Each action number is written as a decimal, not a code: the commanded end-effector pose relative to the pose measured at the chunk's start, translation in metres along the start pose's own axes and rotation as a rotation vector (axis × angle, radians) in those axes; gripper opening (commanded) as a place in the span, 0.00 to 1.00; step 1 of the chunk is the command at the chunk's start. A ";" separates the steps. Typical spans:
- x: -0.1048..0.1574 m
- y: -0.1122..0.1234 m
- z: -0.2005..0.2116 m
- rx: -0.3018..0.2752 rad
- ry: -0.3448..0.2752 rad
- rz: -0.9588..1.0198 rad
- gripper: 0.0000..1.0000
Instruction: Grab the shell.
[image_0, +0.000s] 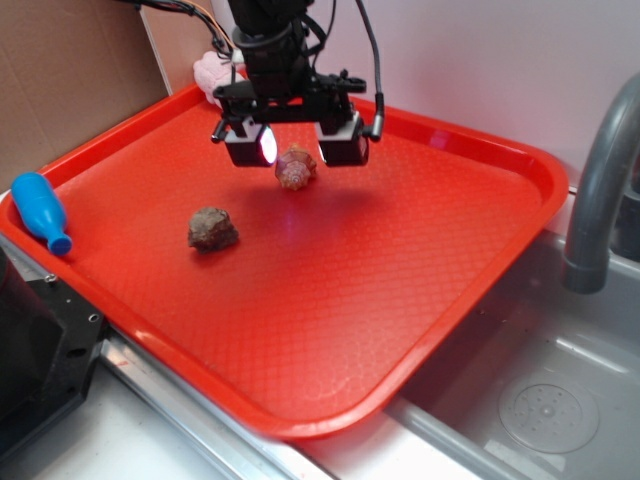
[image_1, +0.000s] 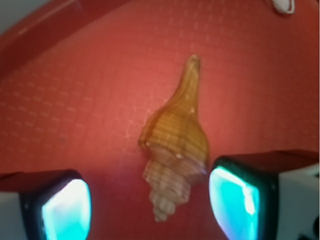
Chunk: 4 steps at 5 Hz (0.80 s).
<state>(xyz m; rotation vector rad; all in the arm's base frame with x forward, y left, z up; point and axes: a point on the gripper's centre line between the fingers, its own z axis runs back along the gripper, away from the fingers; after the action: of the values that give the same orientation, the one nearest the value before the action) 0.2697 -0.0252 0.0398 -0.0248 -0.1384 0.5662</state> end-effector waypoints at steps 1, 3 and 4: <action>0.020 0.002 -0.015 0.030 0.037 -0.006 0.00; 0.018 0.001 0.055 -0.064 0.014 -0.214 0.00; 0.013 -0.010 0.105 -0.109 0.030 -0.284 0.00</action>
<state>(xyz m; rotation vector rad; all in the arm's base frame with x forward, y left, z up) 0.2676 -0.0331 0.1307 -0.1088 -0.0663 0.2875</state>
